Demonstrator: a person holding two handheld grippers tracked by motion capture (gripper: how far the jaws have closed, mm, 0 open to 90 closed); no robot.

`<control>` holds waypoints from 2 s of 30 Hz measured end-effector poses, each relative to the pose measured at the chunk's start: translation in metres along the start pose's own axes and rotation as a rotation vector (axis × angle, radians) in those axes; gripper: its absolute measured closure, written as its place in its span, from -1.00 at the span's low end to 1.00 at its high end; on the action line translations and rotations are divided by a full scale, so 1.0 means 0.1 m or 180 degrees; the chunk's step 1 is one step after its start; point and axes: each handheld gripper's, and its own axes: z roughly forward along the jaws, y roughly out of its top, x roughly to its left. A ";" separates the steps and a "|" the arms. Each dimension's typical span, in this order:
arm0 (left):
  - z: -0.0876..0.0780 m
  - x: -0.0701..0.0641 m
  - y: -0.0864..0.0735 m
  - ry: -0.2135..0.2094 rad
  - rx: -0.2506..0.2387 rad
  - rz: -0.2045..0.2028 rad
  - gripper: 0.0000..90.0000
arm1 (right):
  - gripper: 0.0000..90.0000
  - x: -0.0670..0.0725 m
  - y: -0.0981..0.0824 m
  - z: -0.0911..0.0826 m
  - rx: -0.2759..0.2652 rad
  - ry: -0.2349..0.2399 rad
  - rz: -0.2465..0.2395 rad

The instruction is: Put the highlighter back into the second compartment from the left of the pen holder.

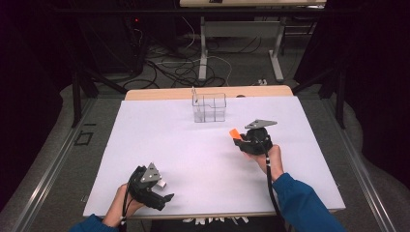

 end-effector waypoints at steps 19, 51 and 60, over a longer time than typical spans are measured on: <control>0.00 0.00 0.00 -0.0006 -0.0059 -0.0033 -0.99 | 0.44 0.02 0.10 -0.10 -0.0434 -0.0054 -0.0095; -0.01 0.01 -0.01 0.0009 -0.0107 -0.0041 -0.99 | 0.44 0.12 0.59 0.17 -0.0848 -0.0034 -0.0264; -0.01 0.01 0.00 0.0017 -0.0095 -0.0024 -0.99 | 0.44 0.11 0.74 0.27 -0.0948 -0.0033 -0.0274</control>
